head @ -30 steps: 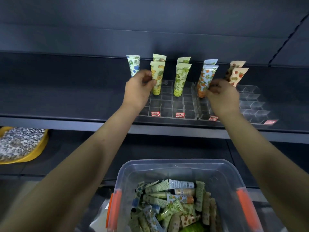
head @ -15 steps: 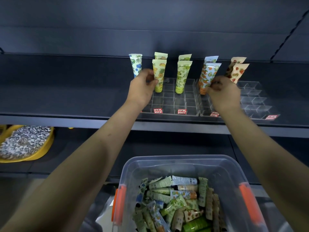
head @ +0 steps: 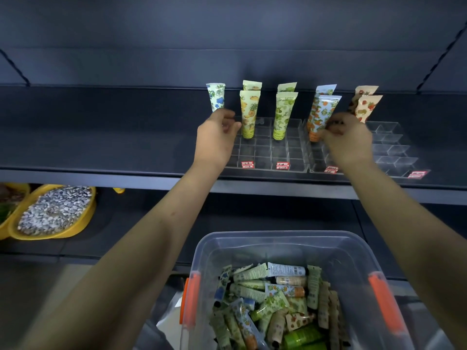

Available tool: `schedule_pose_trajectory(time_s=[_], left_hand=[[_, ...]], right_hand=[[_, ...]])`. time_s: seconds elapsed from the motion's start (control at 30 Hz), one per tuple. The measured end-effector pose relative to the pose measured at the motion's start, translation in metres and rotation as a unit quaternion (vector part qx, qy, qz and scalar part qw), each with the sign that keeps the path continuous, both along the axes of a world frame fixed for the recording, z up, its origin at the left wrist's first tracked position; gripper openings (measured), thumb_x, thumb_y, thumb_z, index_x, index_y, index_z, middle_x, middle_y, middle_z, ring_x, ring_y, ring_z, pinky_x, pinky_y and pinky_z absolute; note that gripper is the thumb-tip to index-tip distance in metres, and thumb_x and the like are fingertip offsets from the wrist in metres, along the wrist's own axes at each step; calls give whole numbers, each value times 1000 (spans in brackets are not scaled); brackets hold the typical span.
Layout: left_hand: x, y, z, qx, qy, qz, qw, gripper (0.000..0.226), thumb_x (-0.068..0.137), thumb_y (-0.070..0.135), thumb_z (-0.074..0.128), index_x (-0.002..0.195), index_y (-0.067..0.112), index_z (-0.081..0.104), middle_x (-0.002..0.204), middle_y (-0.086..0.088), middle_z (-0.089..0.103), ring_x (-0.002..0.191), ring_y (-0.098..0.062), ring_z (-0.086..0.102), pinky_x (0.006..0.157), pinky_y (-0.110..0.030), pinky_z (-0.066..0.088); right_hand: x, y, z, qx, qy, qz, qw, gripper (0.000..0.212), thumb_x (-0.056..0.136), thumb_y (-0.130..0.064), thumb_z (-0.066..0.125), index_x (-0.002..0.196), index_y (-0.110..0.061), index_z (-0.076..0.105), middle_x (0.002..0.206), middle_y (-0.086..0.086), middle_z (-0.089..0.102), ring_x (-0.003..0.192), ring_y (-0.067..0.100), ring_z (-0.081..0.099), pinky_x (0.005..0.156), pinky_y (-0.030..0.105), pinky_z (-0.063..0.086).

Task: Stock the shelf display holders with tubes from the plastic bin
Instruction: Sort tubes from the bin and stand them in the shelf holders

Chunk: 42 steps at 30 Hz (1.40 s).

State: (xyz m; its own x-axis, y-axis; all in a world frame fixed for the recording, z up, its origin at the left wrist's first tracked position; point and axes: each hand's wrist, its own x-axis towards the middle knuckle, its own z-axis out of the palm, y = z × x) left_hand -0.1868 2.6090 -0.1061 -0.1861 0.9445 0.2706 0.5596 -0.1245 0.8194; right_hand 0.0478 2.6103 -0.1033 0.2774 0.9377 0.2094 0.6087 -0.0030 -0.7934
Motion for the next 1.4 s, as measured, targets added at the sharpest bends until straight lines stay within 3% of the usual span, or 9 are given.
schedule_pose_trajectory(time_s=[0.23,0.43,0.57,0.77,0.83,0.9,1.0,1.17,1.4], left_hand=[[3,-40,-5,96,164,19,982,34,91,34,59,115,9,62,115,-6,63,107,-24,56,88,-34,48],[17,-90,-23,185,346,11,920,36,89,37,51,109,10,64,112,-7,64,100,-30,58,82,-40,49],[22,-124,-52,194,391,-12,899,28,87,30,58,106,11,65,111,-5,65,102,-27,59,84,-37,47],[23,-197,-124,50,395,-49,916,36,85,34,46,102,10,66,105,-6,66,98,-28,62,80,-37,51],[23,-215,-145,5,400,-73,914,31,85,32,55,102,9,66,101,-6,66,93,-27,64,77,-36,52],[23,-230,-161,-55,376,-113,918,33,87,31,62,112,10,63,110,-5,63,103,-26,60,87,-37,49],[19,-246,-184,-141,325,-144,924,39,94,35,51,130,18,51,131,1,51,124,-20,45,101,-35,38],[12,-259,-207,-195,292,-151,924,37,93,28,55,127,13,54,133,-5,50,124,-26,44,100,-34,37],[9,-252,-225,-276,254,-144,915,46,90,36,58,130,17,49,132,-5,47,123,-27,42,102,-38,38]], right_hand=[[3,-36,9,52,-37,21,998,35,91,-17,61,123,-6,55,115,8,64,99,16,61,83,18,44],[7,-95,-13,121,-213,98,965,38,90,-22,62,125,-9,55,120,12,62,113,31,53,92,36,43],[8,-138,-44,120,-253,144,949,40,88,-22,65,123,-6,58,122,11,62,114,30,53,99,39,41],[17,-215,-123,-33,-220,166,961,42,88,-27,64,126,-10,57,126,8,60,118,28,52,101,40,42],[21,-231,-145,-80,-220,166,958,42,88,-27,64,126,-10,56,125,8,60,117,28,52,99,38,41],[25,-243,-158,-106,-225,172,953,40,89,-28,63,124,-11,57,122,7,62,116,27,52,97,37,42],[30,-253,-167,-135,-215,172,952,38,89,-28,62,123,-11,59,118,8,63,113,28,53,94,35,42],[40,-257,-185,-180,-221,158,945,37,87,-30,64,119,-10,61,108,13,66,103,33,57,85,37,46],[32,-246,-204,-262,-201,205,921,42,90,-32,60,128,-16,54,125,11,60,118,30,50,97,35,41]])
